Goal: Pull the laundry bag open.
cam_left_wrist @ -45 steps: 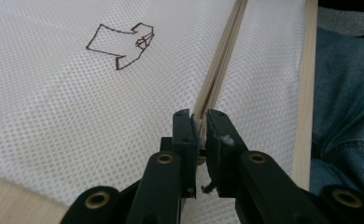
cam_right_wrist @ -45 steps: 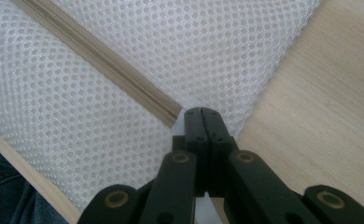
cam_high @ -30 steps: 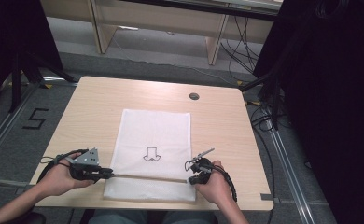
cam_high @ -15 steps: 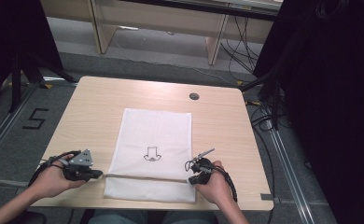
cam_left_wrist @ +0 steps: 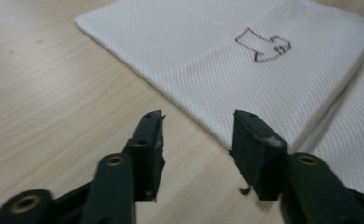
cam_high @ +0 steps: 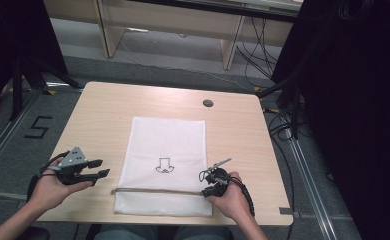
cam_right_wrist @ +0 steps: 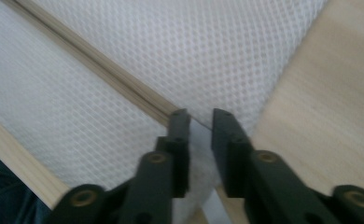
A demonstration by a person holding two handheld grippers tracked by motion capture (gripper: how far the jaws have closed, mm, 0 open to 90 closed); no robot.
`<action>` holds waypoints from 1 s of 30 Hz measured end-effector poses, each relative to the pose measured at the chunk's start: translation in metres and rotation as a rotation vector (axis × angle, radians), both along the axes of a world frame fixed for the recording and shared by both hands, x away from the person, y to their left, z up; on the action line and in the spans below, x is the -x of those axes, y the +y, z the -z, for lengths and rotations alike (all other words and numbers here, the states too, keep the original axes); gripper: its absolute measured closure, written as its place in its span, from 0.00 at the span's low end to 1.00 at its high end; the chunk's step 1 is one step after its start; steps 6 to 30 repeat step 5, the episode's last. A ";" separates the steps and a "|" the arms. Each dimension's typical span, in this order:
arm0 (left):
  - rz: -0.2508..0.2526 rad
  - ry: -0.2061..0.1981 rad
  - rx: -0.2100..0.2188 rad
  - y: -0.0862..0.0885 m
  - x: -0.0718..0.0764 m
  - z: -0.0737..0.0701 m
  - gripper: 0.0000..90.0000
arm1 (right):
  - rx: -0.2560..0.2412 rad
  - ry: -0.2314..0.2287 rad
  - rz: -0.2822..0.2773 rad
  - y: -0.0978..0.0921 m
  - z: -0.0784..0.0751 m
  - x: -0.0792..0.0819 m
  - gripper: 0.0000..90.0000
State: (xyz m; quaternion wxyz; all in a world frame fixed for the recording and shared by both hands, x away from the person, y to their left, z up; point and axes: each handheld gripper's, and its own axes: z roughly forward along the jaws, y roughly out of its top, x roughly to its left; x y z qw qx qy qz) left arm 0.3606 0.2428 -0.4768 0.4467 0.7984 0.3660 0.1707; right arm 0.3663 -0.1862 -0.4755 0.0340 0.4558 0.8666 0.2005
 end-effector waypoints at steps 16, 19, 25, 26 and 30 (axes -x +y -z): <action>-0.007 0.011 0.038 -0.012 -0.008 0.004 0.46 | -0.038 -0.085 -0.020 0.002 -0.013 0.005 0.74; -0.007 0.011 0.038 -0.012 -0.008 0.004 0.46 | -0.038 -0.085 -0.020 0.002 -0.013 0.005 0.74; -0.007 0.011 0.038 -0.012 -0.008 0.004 0.46 | -0.038 -0.085 -0.020 0.002 -0.013 0.005 0.74; -0.007 0.011 0.038 -0.012 -0.008 0.004 0.46 | -0.038 -0.085 -0.020 0.002 -0.013 0.005 0.74; -0.007 0.011 0.038 -0.012 -0.008 0.004 0.46 | -0.038 -0.085 -0.020 0.002 -0.013 0.005 0.74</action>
